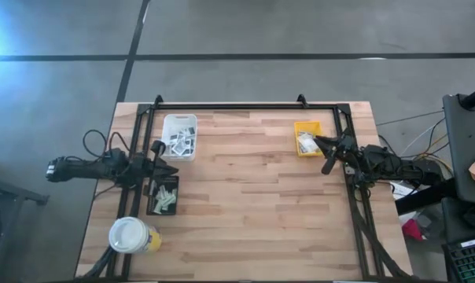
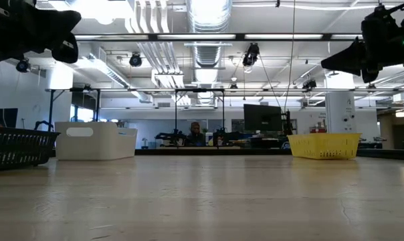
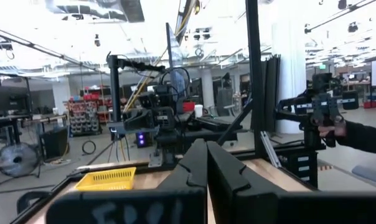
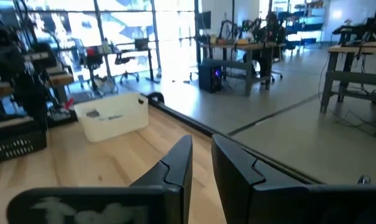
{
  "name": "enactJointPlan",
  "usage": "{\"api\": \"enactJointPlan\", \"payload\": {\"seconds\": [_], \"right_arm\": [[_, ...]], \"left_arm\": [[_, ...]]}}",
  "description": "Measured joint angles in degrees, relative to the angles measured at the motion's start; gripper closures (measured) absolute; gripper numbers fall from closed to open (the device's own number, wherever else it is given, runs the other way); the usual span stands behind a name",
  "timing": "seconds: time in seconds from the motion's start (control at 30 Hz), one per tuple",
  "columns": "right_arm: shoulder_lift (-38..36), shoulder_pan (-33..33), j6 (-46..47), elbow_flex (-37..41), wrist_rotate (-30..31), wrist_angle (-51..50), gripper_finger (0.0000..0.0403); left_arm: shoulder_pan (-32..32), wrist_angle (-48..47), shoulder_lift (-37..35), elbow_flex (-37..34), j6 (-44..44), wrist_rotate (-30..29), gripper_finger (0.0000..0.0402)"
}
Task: Pick & Place First Aid Supplies
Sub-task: Return to Home Position
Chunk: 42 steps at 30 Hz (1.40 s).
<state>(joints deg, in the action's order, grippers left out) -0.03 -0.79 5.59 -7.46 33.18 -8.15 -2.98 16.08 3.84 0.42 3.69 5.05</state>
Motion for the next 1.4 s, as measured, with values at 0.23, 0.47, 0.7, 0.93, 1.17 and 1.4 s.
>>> {"api": "enactJointPlan", "payload": {"seconds": [0.23,0.47,0.7,0.93,1.17,1.4], "right_arm": [[0.76,-0.03,1.47,1.44,-0.52,-0.64,0.0346],[0.14,0.00,1.75,2.78,-15.54,-0.53,0.0346],[0.02,0.02,-0.15,4.56,-29.65,2.65,0.0346],[1.10,0.02,-2.04,6.21,-34.26,7.04,0.0346],[2.89,0.02,-3.87,6.21,-33.20,7.01,0.0346],[2.99,0.02,-4.29,6.21,-33.17,7.01,0.0346]], "left_arm": [[0.02,-6.01,-3.82,-0.04,-0.10,-0.02,0.0401],[0.04,-9.99,-3.85,-0.04,-1.97,0.40,0.0401],[0.04,-11.23,-3.85,-0.06,-2.27,1.88,0.0401],[0.04,-14.19,-3.14,-0.08,-4.79,2.78,0.0401],[0.04,-14.46,-1.77,-0.08,-4.44,2.78,0.0401],[0.04,-14.30,-1.77,-0.08,-4.40,2.52,0.0399]]}}
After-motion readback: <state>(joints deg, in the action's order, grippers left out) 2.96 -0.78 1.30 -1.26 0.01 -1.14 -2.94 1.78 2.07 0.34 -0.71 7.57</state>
